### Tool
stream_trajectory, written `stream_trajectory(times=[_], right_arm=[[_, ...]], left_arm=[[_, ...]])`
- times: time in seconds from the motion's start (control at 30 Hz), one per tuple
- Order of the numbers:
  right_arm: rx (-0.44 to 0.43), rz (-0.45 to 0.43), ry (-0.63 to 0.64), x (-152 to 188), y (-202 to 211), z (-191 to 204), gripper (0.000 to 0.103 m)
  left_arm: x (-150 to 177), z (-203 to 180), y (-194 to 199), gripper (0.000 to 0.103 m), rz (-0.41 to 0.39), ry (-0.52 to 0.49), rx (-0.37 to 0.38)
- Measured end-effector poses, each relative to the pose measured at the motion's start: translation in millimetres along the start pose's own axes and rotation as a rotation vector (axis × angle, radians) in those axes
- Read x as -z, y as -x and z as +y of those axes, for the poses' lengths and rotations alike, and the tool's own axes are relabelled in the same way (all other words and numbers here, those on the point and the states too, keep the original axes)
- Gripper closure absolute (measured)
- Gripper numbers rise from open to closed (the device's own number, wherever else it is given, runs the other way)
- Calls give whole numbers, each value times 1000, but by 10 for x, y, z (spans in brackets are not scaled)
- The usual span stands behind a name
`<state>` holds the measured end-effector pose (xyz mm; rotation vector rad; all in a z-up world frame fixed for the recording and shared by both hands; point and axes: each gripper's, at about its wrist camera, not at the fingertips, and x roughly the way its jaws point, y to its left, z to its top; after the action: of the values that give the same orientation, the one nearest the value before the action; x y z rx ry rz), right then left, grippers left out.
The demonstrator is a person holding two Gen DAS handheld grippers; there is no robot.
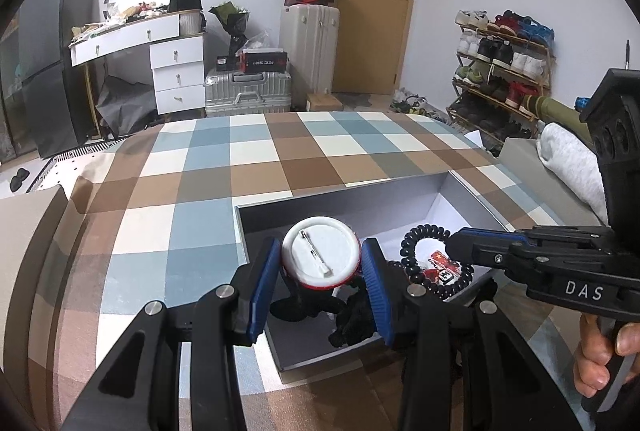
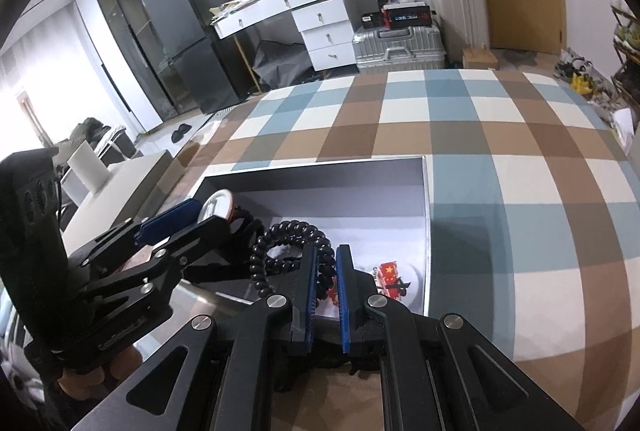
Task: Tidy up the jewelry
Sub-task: 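Carry badge and hair tie into the grey box and open both tools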
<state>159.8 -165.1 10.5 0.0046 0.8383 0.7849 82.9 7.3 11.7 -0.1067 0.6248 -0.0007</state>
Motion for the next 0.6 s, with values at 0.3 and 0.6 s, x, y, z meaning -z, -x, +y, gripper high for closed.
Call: stream_trajectory(times=[0.3,0.6], right_arm=[[5,-31,-24,-32,27,-43,94],[12,-90,-31,-78,190,-94,80]], left_arm=[[-12,-19,95,67,-47,13,57],[17,-98,29,66,-17,-32,24]])
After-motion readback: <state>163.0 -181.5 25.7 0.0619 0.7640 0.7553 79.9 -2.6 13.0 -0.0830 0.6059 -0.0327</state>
